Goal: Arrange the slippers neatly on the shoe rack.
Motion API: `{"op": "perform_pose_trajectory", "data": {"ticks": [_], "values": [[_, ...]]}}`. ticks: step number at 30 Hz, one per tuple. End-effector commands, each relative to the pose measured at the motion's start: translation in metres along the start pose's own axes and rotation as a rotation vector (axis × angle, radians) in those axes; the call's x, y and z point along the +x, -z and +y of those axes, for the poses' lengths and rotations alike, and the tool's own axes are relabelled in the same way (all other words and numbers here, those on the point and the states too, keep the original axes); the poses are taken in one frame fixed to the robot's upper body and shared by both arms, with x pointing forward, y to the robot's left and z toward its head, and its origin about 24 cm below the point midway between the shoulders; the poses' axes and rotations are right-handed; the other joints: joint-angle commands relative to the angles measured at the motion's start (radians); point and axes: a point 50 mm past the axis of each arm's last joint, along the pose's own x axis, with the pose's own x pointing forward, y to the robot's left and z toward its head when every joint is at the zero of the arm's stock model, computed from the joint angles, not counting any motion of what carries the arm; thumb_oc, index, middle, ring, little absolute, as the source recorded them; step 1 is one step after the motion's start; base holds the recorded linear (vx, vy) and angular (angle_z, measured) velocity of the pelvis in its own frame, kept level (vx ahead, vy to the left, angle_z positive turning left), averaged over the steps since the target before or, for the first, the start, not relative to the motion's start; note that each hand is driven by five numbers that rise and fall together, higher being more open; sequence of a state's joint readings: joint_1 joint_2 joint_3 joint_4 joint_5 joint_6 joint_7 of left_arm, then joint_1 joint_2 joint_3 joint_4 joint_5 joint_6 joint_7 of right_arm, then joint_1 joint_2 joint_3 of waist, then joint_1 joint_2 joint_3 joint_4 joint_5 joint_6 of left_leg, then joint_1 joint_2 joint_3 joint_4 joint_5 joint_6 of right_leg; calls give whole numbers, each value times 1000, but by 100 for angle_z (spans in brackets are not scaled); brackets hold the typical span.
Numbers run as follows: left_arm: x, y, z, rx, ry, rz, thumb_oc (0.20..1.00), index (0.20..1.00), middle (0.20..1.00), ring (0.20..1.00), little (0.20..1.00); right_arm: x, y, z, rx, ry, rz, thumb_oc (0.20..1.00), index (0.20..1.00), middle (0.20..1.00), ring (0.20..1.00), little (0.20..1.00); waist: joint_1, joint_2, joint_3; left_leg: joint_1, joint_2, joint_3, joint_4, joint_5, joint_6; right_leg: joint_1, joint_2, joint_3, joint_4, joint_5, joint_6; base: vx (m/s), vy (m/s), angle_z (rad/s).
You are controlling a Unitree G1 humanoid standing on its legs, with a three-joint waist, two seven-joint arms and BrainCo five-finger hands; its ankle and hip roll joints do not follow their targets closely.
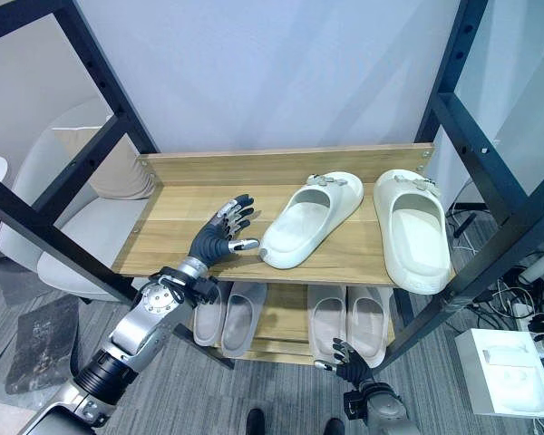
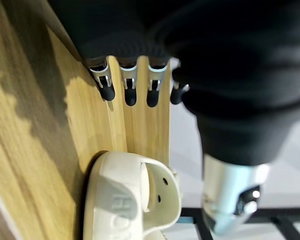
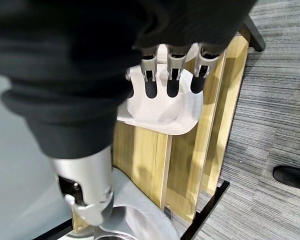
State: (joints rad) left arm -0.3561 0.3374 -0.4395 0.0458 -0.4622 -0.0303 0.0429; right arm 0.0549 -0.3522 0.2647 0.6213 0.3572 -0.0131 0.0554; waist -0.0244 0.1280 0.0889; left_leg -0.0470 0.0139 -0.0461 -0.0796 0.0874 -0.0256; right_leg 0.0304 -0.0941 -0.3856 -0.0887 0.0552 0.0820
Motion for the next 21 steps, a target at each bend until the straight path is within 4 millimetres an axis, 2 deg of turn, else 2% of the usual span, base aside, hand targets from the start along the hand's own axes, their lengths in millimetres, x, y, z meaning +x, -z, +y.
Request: {"op": "perform_pose_trajectory", "data": {"ticks": [1, 4, 12, 21], "values": [[14, 0, -25, -57, 118, 26, 1000, 1000, 1000, 1000, 1000, 4, -20, 9, 17, -44, -87, 1000, 1000, 1000, 1000, 1000, -1, -61, 17, 53, -26, -13, -8, -72, -17, 25, -30, -19, 1, -52, 53, 0, 0, 0], [20, -5, -32, -65, 136, 14, 1000, 1000, 1000, 1000, 1000, 4, -20, 10, 14, -46, -84, 1000, 1000, 1000, 1000, 1000, -3, -62, 16, 53, -27, -13, -8, -72, -16, 25, -31, -18, 1, -52, 53, 0, 0, 0], [47, -24, -68, -142, 197, -43, 1000, 1000, 1000, 1000, 1000, 7, -19, 16, 21, -44, -79, 1000, 1000, 1000, 1000, 1000, -19, -66, 16, 54, -30, -11, -8, -74, -15, 24, -31, -18, 1, -51, 56, 0, 0, 0], [58, -23, -87, -254, 171, -26, 1000, 1000, 1000, 1000, 1000, 8, -18, 20, 37, -33, -77, 1000, 1000, 1000, 1000, 1000, -32, -69, 19, 58, -29, -8, -8, -76, -15, 26, -31, -12, 1, -52, 56, 0, 0, 0]]}}
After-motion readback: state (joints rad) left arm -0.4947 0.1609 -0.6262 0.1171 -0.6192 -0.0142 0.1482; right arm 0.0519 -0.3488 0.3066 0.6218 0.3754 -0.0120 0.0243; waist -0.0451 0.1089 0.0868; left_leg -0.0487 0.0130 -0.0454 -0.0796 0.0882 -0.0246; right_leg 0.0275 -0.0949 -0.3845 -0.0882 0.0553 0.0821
